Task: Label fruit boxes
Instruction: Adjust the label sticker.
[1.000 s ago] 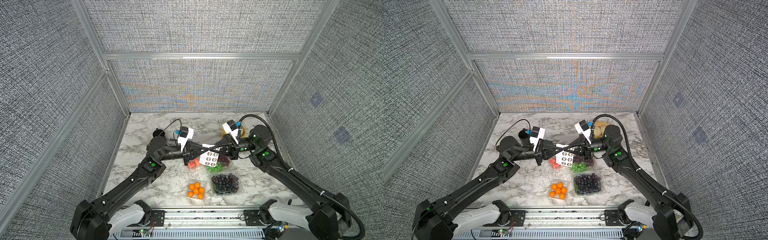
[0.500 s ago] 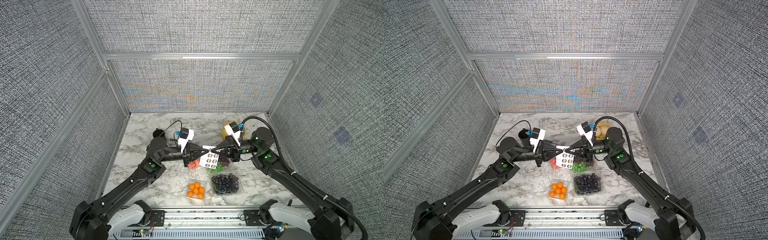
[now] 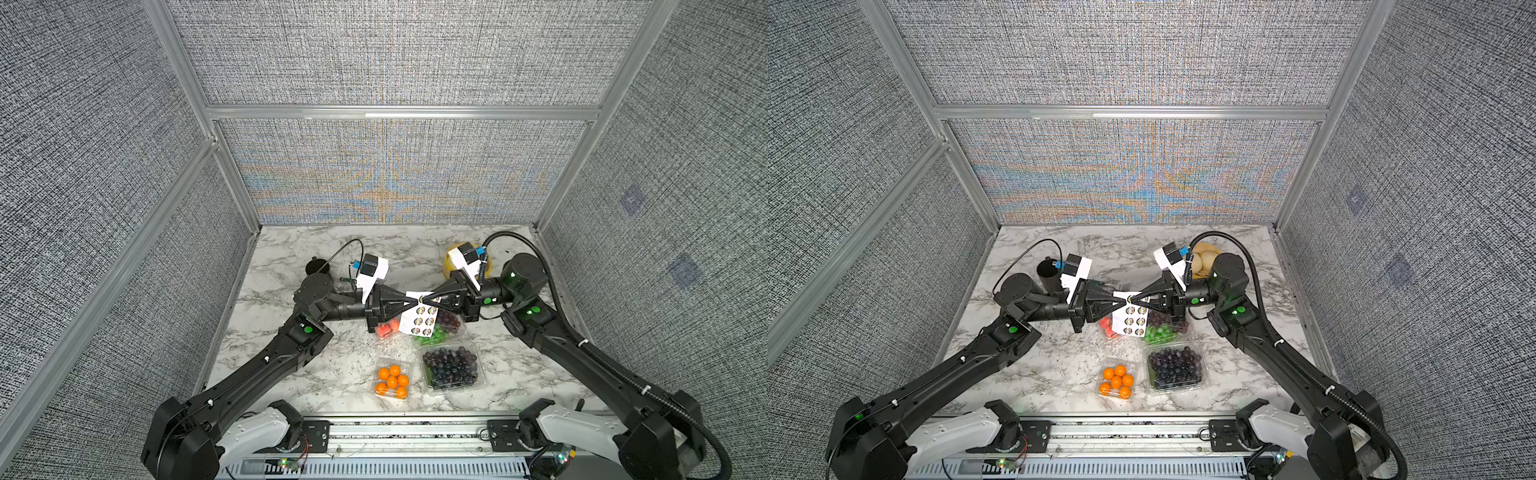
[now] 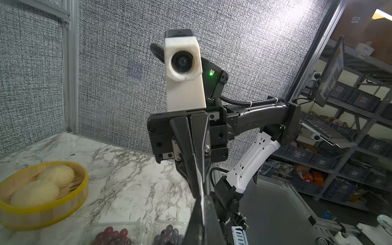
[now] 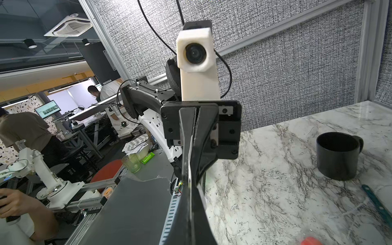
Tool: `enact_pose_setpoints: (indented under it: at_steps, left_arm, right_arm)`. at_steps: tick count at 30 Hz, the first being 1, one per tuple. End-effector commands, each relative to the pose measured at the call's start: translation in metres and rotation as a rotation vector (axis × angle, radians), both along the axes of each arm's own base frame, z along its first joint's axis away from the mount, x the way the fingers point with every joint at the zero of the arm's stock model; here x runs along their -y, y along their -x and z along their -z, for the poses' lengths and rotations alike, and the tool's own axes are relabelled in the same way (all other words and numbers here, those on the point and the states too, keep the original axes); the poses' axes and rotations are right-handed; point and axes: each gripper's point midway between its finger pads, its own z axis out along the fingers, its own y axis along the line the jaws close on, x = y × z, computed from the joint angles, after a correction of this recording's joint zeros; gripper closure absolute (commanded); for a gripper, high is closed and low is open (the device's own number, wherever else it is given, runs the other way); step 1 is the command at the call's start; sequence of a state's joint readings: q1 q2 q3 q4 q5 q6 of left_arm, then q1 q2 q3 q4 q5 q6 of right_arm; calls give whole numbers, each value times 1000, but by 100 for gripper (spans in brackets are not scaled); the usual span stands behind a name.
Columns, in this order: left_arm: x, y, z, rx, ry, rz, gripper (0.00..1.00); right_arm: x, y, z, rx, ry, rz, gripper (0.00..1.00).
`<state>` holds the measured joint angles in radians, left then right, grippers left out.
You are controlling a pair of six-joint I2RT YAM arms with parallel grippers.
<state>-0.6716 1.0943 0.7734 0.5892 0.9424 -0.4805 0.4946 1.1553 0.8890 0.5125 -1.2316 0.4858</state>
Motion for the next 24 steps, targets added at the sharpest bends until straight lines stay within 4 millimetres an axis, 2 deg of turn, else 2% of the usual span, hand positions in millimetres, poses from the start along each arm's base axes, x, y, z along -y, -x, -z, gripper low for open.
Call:
enact_pose_setpoints:
  at_steps: [1,6,18,24]
  left_arm:
    - [0,3,-9,32,31,17,100]
    - [0,5,-9,34,41,36,100]
    - [3,-5,1,17,2,-12,100]
    - [2,-5,2,18,2,-13,100]
  right_arm:
    - [-3,7,-5,36,-15,-41,100]
    - [-4,11,-5,40,-17,-61,100]
    - [2,26,-9,60,-44,-92,100]
    - [2,27,-9,58,-43,-96,100]
